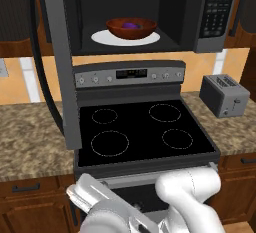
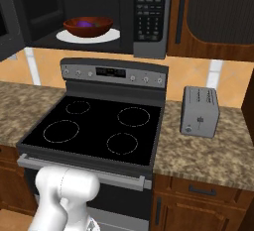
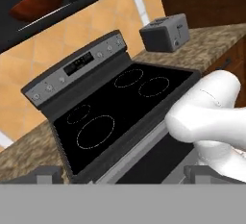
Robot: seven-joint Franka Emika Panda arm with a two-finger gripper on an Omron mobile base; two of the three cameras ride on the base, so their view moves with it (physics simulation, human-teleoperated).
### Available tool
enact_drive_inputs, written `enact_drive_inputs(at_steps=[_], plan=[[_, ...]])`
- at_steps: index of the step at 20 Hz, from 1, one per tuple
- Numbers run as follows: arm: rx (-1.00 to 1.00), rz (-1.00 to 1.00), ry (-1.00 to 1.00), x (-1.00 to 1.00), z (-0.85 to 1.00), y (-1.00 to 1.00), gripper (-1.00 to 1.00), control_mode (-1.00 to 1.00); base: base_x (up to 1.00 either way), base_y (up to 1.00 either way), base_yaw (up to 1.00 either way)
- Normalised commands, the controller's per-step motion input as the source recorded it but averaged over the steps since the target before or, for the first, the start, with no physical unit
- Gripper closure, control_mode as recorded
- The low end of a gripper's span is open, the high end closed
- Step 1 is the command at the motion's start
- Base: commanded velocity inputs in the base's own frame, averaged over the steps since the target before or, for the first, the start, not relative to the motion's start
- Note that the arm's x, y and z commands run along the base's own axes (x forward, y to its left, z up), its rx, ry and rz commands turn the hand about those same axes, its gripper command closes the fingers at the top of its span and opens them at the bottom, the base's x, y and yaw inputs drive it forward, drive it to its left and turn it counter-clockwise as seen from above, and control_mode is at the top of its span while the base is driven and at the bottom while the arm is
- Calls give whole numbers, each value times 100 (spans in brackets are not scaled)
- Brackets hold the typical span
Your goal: Pick the eggplant from the sink and place it in the bowl. Then pick the bowl and place it in the microwave. Then close the microwave door and press the start button.
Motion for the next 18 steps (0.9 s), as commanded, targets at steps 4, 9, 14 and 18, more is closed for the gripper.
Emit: enact_drive_inputs(at_steps=[4,9,14,18], plan=[[-17,-19,0,82,5,100,-100,-100,0,0,0],[-16,-20,-12,55,0,100,-100,-100,0,0,0],[-2,-22,-18,75,47,67,-100,-100,0,0,0],[7,-20,-5,96,31,-3,-100,-100,0,0,0]])
